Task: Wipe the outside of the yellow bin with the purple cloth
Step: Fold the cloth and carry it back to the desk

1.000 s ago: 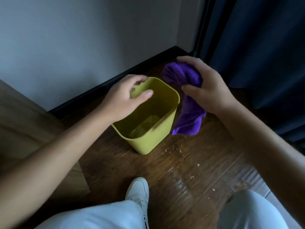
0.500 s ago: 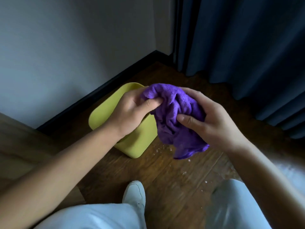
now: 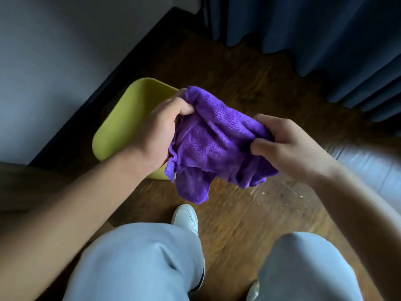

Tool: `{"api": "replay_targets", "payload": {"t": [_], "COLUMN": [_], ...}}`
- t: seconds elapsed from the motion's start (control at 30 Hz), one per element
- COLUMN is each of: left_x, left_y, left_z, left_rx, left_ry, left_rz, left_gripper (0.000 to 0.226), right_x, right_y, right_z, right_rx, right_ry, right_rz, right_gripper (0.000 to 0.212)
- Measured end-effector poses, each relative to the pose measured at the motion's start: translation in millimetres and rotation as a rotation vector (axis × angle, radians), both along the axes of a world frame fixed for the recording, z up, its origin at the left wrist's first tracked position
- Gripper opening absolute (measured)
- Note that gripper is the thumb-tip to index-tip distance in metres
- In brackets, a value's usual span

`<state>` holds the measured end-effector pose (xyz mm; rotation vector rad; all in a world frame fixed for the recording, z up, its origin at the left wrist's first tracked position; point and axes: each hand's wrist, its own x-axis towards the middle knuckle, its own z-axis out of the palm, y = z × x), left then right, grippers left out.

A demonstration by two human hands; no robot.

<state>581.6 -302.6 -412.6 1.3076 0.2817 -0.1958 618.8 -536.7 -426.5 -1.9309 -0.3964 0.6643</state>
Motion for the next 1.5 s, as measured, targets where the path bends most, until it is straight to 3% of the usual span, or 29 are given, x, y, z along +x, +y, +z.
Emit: {"api": "replay_targets", "payload": {"t": [0.13, 0.27, 0.37, 0.5, 0.67, 0.83, 0.93, 1.1, 1.23, 1.5], "left_x": [-7.3, -19.3, -29.0, -39.9, -72.7, -127.1, -160.4, -226.2, -290.4, -427.9], "left_y": [2.3, 9.3, 12.8, 9.6, 10.2, 12.4, 9.8, 19.5, 36.9, 100.6], "left_z": [48.6, 108.3, 155.2, 231.0, 338.2, 432.2, 490.4, 561.5, 590.8, 600.0], "left_rx": [0.004, 0.040, 0.200, 0.509, 0.524, 0.489, 0.555, 0.635, 0.608, 0.547], "left_ry": [-0.035, -0.012, -0.004, -0.130, -0.101, -0.117, -0.193, -0.295, -0.258, -0.145], "left_rz": [-0.159, -0.303, -0.351, -0.331, -0.179, -0.089, -0.069, 0.101, 0.264, 0.555], "left_gripper": [0.014, 0.040, 0.034, 0.033, 0.033, 0.038, 0.021, 0.017, 0.015, 0.016], "right_x": [-9.5, -16.9, -21.3, -34.9, -56.3, -88.2, -107.2, -141.0, -169.5, -241.9], "right_y": [-0.9, -10.2, -15.9, -25.0, -34.5, -35.3, -25.7, 10.1, 46.9, 169.4], "right_z": [57.0, 127.8, 188.0, 269.9, 387.7, 485.9, 539.7, 616.5, 650.0, 649.4], "right_rx": [0.126, 0.136, 0.176, 0.106, -0.038, -0.083, -0.100, -0.112, -0.076, -0.111], "right_ry": [0.200, 0.178, 0.065, -0.053, -0.209, -0.234, -0.255, -0.351, -0.385, -0.583], "right_rz": [-0.155, -0.204, -0.180, -0.090, -0.050, 0.028, 0.105, 0.320, 0.522, 0.882], "right_gripper": [0.011, 0.006, 0.016, 0.034, 0.032, 0.033, 0.030, 0.022, 0.032, 0.020]}}
